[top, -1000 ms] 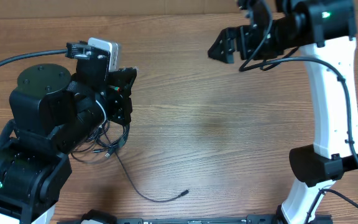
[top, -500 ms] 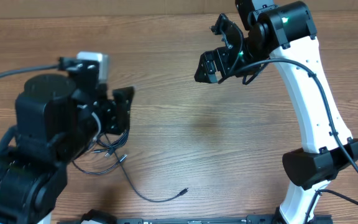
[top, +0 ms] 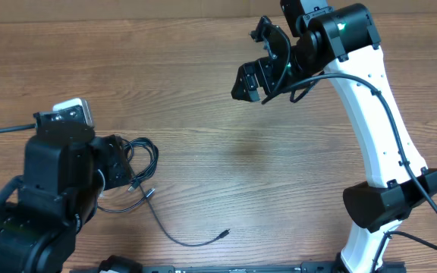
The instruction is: Untangle cables
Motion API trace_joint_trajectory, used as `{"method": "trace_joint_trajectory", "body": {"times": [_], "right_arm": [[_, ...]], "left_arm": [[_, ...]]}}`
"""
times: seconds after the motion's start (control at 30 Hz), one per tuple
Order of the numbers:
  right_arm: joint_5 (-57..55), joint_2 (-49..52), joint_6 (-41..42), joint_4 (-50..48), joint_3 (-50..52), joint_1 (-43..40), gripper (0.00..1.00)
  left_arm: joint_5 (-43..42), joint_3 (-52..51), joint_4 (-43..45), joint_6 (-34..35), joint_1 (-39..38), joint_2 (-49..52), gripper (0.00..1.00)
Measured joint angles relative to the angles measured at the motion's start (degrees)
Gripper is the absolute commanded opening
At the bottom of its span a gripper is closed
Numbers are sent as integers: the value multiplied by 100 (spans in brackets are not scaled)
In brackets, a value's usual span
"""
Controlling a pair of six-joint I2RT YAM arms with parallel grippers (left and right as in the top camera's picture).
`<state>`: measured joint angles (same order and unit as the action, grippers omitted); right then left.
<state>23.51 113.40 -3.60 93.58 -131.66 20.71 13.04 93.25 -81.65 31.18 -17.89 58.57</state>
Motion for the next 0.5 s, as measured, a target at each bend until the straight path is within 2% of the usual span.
{"method": "trace_joint_trajectory", "body": {"times": [0.2, 0.5], "right_arm": [[-48, -52, -44, -376, 0, -81, 100], [-90, -516, -59, -313, -2, -245, 100]], "left_arm": [[111, -986, 446, 173, 0, -216, 50], [-83, -2826, 1773, -181, 0, -245, 52]]}}
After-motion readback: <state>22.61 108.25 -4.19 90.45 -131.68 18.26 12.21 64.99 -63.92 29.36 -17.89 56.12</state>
